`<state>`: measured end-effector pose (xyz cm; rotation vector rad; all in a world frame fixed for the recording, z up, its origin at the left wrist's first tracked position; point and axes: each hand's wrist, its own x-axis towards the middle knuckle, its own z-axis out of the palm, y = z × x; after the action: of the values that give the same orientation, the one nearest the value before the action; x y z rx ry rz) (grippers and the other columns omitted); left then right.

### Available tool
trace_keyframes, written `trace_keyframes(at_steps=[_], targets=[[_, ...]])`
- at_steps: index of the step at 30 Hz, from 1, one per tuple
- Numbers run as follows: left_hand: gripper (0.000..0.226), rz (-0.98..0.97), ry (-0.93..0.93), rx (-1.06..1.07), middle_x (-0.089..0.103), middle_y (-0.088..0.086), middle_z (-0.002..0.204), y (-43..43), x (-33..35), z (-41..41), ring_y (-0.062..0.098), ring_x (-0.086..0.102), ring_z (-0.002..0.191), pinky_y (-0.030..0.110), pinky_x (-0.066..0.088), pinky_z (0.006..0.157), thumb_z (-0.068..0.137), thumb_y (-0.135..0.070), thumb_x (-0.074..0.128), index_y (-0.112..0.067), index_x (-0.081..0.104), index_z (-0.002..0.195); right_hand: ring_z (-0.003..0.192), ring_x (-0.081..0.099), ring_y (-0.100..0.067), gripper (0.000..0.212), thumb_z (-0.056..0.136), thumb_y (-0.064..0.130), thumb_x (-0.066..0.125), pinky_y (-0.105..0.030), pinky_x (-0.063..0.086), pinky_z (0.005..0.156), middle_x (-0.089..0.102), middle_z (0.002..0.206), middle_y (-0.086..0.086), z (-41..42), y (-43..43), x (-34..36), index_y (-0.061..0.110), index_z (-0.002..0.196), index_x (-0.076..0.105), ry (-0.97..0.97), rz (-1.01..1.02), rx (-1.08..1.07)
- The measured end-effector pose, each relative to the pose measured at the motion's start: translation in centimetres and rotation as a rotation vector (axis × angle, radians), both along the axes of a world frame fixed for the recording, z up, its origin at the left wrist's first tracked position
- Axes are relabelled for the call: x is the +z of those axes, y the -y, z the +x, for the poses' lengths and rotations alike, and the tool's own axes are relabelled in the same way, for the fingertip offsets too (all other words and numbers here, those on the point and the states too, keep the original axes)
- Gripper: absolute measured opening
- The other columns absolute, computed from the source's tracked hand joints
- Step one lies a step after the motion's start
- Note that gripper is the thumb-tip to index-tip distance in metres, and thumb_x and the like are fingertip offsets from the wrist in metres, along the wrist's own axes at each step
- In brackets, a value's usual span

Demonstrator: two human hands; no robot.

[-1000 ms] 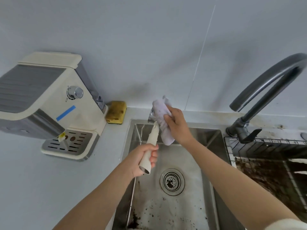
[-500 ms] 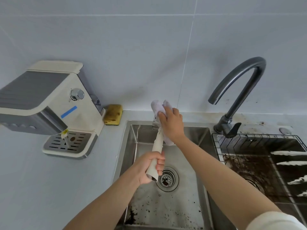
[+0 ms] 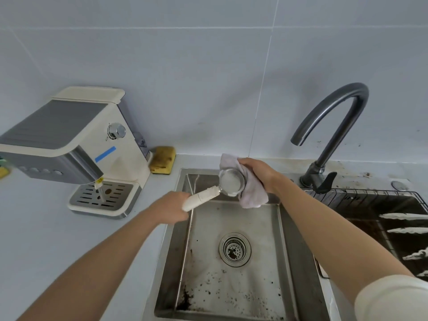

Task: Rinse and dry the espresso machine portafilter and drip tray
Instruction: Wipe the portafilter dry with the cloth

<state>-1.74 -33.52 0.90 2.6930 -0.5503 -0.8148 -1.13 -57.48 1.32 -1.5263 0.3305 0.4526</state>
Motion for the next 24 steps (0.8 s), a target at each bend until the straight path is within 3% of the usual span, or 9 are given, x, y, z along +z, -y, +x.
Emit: trace_keyframes(at_steps=[3, 7, 9, 11, 14, 16, 20, 24], targets=[[0.042, 0.227, 0.144, -0.150, 0.059, 0.009, 0.117, -0.4, 0.7, 1.2, 0.022, 0.058, 0.101, 0.024, 0.042, 0.074, 0.085, -0.014, 0.058, -0.013, 0.048, 0.126, 0.073, 0.056, -0.021, 0.026, 0.091, 0.031, 0.047, -0.032, 0.043, 0.077, 0.061, 0.076, -0.006, -0.1, -0.3, -0.5, 0.011, 0.075, 0.056, 0.048, -0.138, 0.130], [0.042, 0.356, 0.232, -0.222, 0.059, 0.009, 0.118, 0.1, 0.8, 1.5, 0.023, 0.058, 0.106, 0.029, 0.045, 0.079, 0.086, -0.016, 0.057, -0.015, 0.047, 0.127, 0.064, 0.056, 0.000, 0.025, 0.091, 0.015, 0.045, -0.008, 0.038, 0.065, 0.060, 0.063, 0.013, -0.3, -2.0, 0.3, 0.012, 0.067, 0.050, 0.126, -0.227, 0.288], [0.043, 0.393, 0.264, -0.235, 0.059, 0.009, 0.118, 0.4, 0.5, 1.4, 0.024, 0.059, 0.106, 0.030, 0.046, 0.080, 0.086, -0.015, 0.057, -0.015, 0.046, 0.128, 0.086, 0.050, -0.009, 0.012, 0.084, 0.016, 0.051, -0.016, 0.035, 0.078, 0.057, 0.088, 0.003, -0.4, -2.5, -0.2, 0.008, 0.085, 0.059, 0.117, -0.255, 0.368], [0.045, 0.416, 0.284, -0.234, 0.059, 0.009, 0.119, 0.8, 0.1, 1.3, 0.025, 0.059, 0.106, 0.030, 0.046, 0.080, 0.086, -0.014, 0.057, -0.015, 0.045, 0.129, 0.095, 0.048, -0.015, 0.025, 0.080, 0.019, 0.052, -0.027, 0.035, 0.084, 0.053, 0.097, 0.001, -0.6, -3.1, -0.4, 0.013, 0.103, 0.063, 0.133, -0.267, 0.460], [0.045, 0.419, 0.277, -0.201, 0.059, 0.009, 0.118, 1.1, -0.8, 1.0, 0.025, 0.060, 0.105, 0.030, 0.046, 0.079, 0.085, -0.014, 0.057, -0.014, 0.046, 0.129, 0.105, 0.046, -0.020, 0.034, 0.082, 0.036, 0.046, -0.034, 0.033, 0.088, 0.050, 0.108, 0.002, -0.1, -3.7, -1.0, 0.040, 0.115, 0.053, 0.365, -1.004, 0.716], [0.045, 0.391, 0.246, -0.164, 0.059, 0.009, 0.119, 1.2, -1.5, 0.7, 0.025, 0.059, 0.107, 0.029, 0.046, 0.080, 0.084, -0.014, 0.058, -0.013, 0.046, 0.128, 0.110, 0.042, -0.023, 0.035, 0.086, 0.035, 0.045, -0.036, 0.032, 0.092, 0.047, 0.120, 0.001, 0.0, -4.4, -0.7, 0.040, 0.120, 0.050, 0.451, -1.247, 0.825], [0.045, 0.295, 0.156, -0.076, 0.057, 0.010, 0.122, 1.2, -2.5, 0.1, 0.025, 0.058, 0.110, 0.030, 0.047, 0.085, 0.084, -0.014, 0.058, -0.011, 0.047, 0.127, 0.112, 0.041, -0.025, 0.034, 0.088, 0.031, 0.045, -0.037, 0.033, 0.092, 0.044, 0.129, -0.001, 0.3, -4.3, -0.9, 0.035, 0.121, 0.054, 0.532, -1.349, 0.873], [0.044, 0.192, 0.105, -0.003, 0.057, 0.009, 0.120, 1.4, -3.1, -0.5, 0.024, 0.058, 0.108, 0.028, 0.047, 0.084, 0.083, -0.013, 0.060, -0.010, 0.048, 0.125, 0.115, 0.041, -0.023, 0.038, 0.090, 0.031, 0.046, -0.034, 0.033, 0.093, 0.043, 0.132, 0.000, 0.9, -3.6, -1.2, 0.032, 0.128, 0.052, 0.514, -1.252, 0.717]])
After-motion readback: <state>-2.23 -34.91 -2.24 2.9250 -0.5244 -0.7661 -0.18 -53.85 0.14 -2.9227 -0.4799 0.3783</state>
